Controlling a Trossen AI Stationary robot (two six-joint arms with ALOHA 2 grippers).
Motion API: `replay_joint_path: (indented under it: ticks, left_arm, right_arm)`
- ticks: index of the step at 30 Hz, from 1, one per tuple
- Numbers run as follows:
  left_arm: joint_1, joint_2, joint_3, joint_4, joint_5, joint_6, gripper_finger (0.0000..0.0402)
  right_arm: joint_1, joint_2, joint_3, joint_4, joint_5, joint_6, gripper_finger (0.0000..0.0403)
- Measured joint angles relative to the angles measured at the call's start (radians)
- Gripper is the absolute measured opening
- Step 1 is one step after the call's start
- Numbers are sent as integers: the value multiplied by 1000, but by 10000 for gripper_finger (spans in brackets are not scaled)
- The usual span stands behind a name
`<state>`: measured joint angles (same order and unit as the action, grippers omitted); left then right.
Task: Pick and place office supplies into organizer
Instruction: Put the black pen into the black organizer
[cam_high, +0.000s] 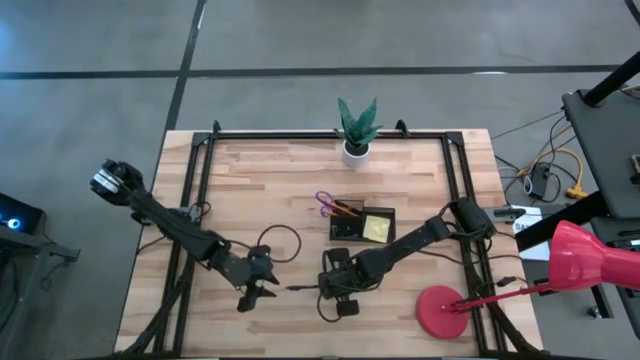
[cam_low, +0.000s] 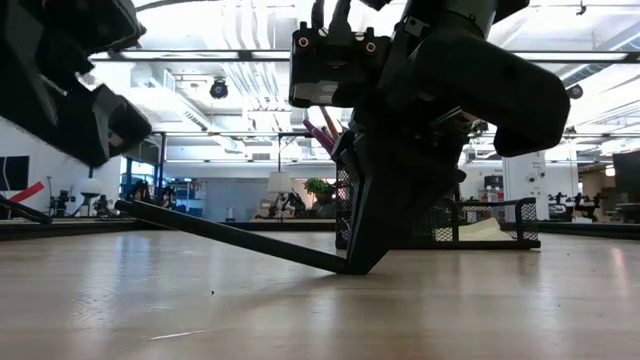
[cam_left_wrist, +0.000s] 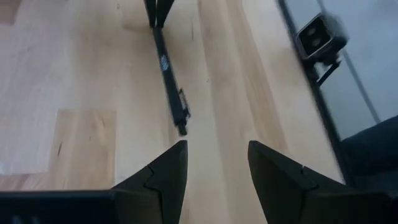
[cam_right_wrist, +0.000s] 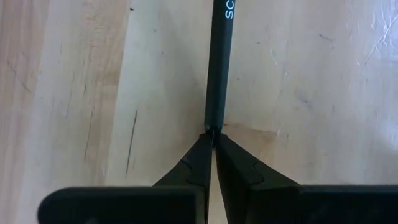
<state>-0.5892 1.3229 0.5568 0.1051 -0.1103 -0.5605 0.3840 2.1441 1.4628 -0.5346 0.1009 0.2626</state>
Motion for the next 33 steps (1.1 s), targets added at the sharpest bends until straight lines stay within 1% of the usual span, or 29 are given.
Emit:
replay_joint_path:
  ticks: [9, 13, 19, 27, 33]
  left_arm:
    - [2, 84, 9, 72, -4, 54, 154]
    - [3, 140, 34, 76, -65, 57, 154]
    - [7, 181, 64, 75, -86, 117, 154]
    - [7, 249, 87, 74, -99, 234, 154]
    - [7, 288, 110, 72, -188, 230, 154]
  right_arm:
    - [0, 0, 0, 2, 4, 0, 13]
    - [0, 0, -1, 3, 7, 0, 13]
    - [-1, 0, -1, 5, 7, 0, 13]
    - [-1, 0, -1, 10, 7, -1, 13]
    - [-1, 0, -1, 13, 6, -1, 13]
